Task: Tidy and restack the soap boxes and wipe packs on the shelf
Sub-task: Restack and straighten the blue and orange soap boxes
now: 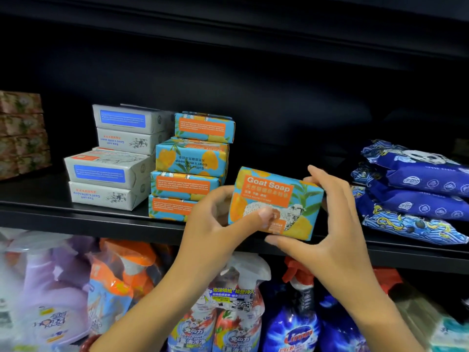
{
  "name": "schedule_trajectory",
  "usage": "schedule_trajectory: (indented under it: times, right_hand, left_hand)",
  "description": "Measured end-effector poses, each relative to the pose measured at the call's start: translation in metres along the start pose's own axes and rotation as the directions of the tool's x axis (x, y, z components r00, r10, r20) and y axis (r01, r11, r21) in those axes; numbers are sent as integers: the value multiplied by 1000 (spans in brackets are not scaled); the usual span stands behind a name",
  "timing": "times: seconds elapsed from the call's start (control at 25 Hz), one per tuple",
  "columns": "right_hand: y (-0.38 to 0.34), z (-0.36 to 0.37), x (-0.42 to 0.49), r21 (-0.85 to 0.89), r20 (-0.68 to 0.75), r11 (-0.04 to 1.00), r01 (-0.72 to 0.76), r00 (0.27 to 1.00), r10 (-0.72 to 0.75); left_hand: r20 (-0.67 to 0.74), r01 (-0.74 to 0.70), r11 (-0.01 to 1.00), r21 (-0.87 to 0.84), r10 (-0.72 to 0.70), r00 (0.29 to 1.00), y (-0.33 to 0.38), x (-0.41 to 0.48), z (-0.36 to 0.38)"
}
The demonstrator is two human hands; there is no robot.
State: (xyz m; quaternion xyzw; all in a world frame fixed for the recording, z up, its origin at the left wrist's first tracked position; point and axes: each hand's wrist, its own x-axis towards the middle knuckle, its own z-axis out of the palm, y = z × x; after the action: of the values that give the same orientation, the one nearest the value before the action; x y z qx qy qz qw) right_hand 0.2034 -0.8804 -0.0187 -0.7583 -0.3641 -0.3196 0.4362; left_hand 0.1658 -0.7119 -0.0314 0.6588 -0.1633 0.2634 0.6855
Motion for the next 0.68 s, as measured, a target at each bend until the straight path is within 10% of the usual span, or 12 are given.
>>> schedule_trajectory:
  times: [0.16, 0.52, 0.68]
  right_hand:
    - [-3, -11, 6, 227, 150, 959, -170, 979, 138]
    - [-5, -2, 2, -53, -49, 966, 253, 966, -255]
    - [0, -9, 0, 106, 165, 991, -82, 984, 64]
  left_hand:
    - [-7, -41, 998, -40, 40, 999, -3, -2, -5]
    - [8, 19, 993, -117, -18, 1000, 3, -5, -5]
    - [18, -70, 997, -37, 70, 997, 4, -3, -8]
